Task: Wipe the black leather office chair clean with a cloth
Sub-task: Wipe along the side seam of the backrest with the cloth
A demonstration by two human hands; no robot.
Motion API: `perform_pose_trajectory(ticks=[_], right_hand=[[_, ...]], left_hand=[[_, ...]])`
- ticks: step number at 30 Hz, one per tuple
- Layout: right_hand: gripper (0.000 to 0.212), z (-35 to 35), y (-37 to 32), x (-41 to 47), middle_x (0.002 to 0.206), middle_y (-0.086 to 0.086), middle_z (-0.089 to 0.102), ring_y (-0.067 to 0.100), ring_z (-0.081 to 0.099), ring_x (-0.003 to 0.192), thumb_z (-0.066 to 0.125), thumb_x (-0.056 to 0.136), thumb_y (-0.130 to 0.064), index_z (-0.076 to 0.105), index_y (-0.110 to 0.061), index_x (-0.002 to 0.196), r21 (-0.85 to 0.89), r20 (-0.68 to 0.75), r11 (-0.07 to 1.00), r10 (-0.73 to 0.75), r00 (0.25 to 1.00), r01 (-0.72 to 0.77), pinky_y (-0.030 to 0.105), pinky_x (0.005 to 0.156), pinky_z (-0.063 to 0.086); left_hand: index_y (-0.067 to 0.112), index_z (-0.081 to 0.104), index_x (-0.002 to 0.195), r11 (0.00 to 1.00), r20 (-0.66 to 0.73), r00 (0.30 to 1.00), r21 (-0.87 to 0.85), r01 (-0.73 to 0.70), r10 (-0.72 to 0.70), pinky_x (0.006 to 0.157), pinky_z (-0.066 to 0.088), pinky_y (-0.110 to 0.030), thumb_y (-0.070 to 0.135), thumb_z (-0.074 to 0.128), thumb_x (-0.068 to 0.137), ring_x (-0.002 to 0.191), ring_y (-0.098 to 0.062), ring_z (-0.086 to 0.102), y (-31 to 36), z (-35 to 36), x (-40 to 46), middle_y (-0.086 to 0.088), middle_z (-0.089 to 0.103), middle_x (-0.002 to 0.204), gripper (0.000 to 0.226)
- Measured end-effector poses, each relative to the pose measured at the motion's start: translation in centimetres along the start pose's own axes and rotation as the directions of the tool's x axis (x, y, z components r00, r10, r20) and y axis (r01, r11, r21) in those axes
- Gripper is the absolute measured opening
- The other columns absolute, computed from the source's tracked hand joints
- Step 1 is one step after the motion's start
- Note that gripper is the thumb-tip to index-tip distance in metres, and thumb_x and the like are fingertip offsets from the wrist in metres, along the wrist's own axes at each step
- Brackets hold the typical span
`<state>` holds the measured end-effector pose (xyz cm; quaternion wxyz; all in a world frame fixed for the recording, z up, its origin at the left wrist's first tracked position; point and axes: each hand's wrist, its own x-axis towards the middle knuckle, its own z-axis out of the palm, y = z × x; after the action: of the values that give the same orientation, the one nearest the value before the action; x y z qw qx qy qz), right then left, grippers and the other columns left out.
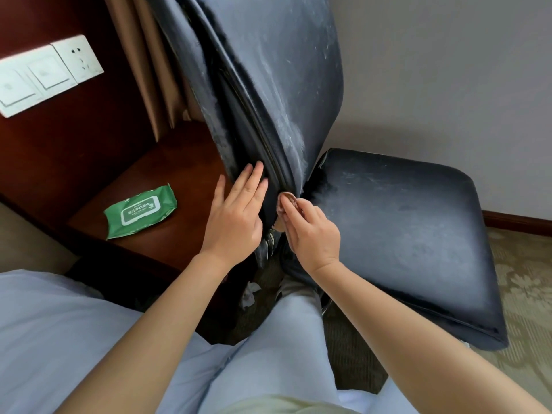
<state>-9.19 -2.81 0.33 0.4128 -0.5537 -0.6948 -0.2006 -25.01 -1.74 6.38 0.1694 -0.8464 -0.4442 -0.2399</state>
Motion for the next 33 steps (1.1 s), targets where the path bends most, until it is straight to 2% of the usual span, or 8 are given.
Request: perform_pose_trajectory(ticks=[4, 7, 11, 16, 21, 26, 30, 33], right_hand=[[0.051, -0.3, 0.0, 1.6, 0.103, 0.004, 0.063, 0.02, 0.055, 0.069, 0.071, 0.08, -0.009, 0.057, -0.012, 0.129, -0.051, -0.043, 0.999, -0.02, 0.999, 0.018, 0.028, 0.045, 0.044], [0.063, 0.1, 1.1, 0.1, 0.103, 0.005, 0.062, 0.02, 0.05, 0.066, 0.075, 0.072, -0.005, 0.053, -0.011, 0.131, -0.124, 0.065, 0.988, -0.085, 0.994, 0.093, 0.027, 0.042, 0.037], [0.065, 0.0, 2.1, -3.1, 0.102, 0.007, 0.065, 0.022, 0.053, 0.062, 0.081, 0.058, -0.002, 0.063, -0.009, 0.12, -0.133, 0.205, 0.972, -0.165, 0.965, 0.194, 0.026, 0.039, 0.034], [0.052, 0.3, 0.2, -0.2, 0.116, 0.004, 0.063, 0.017, 0.054, 0.068, 0.068, 0.078, -0.009, 0.057, -0.008, 0.129, -0.119, 0.032, 0.982, -0.145, 0.989, 0.148, 0.027, 0.046, 0.043], [0.044, 0.4, 0.5, -0.7, 0.115, 0.006, 0.045, 0.021, 0.05, 0.065, 0.048, 0.083, -0.005, 0.059, -0.009, 0.125, -0.136, 0.072, 0.982, -0.125, 0.99, 0.134, 0.028, 0.044, 0.036], [0.06, 0.5, 0.6, -3.4, 0.101, 0.009, 0.057, 0.024, 0.052, 0.062, 0.079, 0.06, -0.001, 0.065, -0.01, 0.117, -0.112, 0.221, 0.991, -0.043, 0.974, 0.069, 0.023, 0.042, 0.028], [0.061, 0.0, 0.0, -2.0, 0.109, 0.008, 0.054, 0.024, 0.055, 0.068, 0.076, 0.068, -0.004, 0.058, -0.009, 0.126, -0.08, 0.161, 0.997, 0.002, 0.987, 0.011, 0.027, 0.041, 0.039], [0.061, -0.3, 0.3, -1.6, 0.106, 0.01, 0.059, 0.025, 0.054, 0.067, 0.076, 0.067, -0.003, 0.06, -0.011, 0.125, -0.084, 0.206, 0.996, -0.013, 0.978, 0.031, 0.027, 0.041, 0.037]], left_hand=[[0.0, 0.049, 0.134, 1.0, 0.004, 1.0, 0.005, 0.008, -0.008, 0.11, 0.026, -0.058, 0.011, 0.04, 0.081, 0.14, -0.026, 0.03, 0.1, 0.0, 0.0, -0.016, 0.035, 0.151, 0.055], [0.0, 0.049, 0.135, 1.0, 0.006, 1.0, 0.007, 0.016, -0.016, 0.11, 0.026, -0.058, 0.012, 0.039, 0.081, 0.14, -0.027, 0.031, 0.2, 0.0, 0.0, -0.016, 0.035, 0.151, 0.056], [0.0, 0.049, 0.135, 1.0, 0.013, 1.0, 0.018, 0.012, -0.012, 0.11, 0.026, -0.058, 0.012, 0.038, 0.081, 0.14, -0.027, 0.03, 0.3, 0.2, -0.1, -0.016, 0.034, 0.152, 0.056], [0.001, 0.05, 0.134, 0.999, 0.003, 1.0, 0.038, -0.001, 0.001, 0.11, 0.023, -0.059, 0.012, 0.04, 0.081, 0.14, -0.025, 0.031, 0.0, 0.4, -0.2, -0.014, 0.034, 0.152, 0.055], [0.001, 0.05, 0.133, 0.999, 0.003, 1.0, 0.047, 0.002, -0.002, 0.109, 0.022, -0.062, 0.012, 0.043, 0.08, 0.14, -0.023, 0.03, 0.1, 0.3, -0.3, -0.013, 0.033, 0.153, 0.054], [0.002, 0.053, 0.132, 0.997, 0.005, 1.0, 0.073, -0.007, 0.007, 0.108, 0.021, -0.063, 0.01, 0.047, 0.079, 0.14, -0.024, 0.032, 0.1, 0.4, -0.4, -0.013, 0.035, 0.152, 0.053], [0.003, 0.054, 0.131, 0.996, 0.011, 1.0, 0.084, 0.003, -0.004, 0.108, 0.021, -0.064, 0.01, 0.051, 0.078, 0.14, -0.024, 0.033, 0.4, 0.6, -0.7, -0.013, 0.035, 0.152, 0.053], [0.003, 0.054, 0.13, 0.997, 0.004, 1.0, 0.077, 0.01, -0.01, 0.108, 0.02, -0.064, 0.009, 0.054, 0.077, 0.14, -0.025, 0.033, 0.5, 0.7, -0.7, -0.013, 0.035, 0.152, 0.053]])
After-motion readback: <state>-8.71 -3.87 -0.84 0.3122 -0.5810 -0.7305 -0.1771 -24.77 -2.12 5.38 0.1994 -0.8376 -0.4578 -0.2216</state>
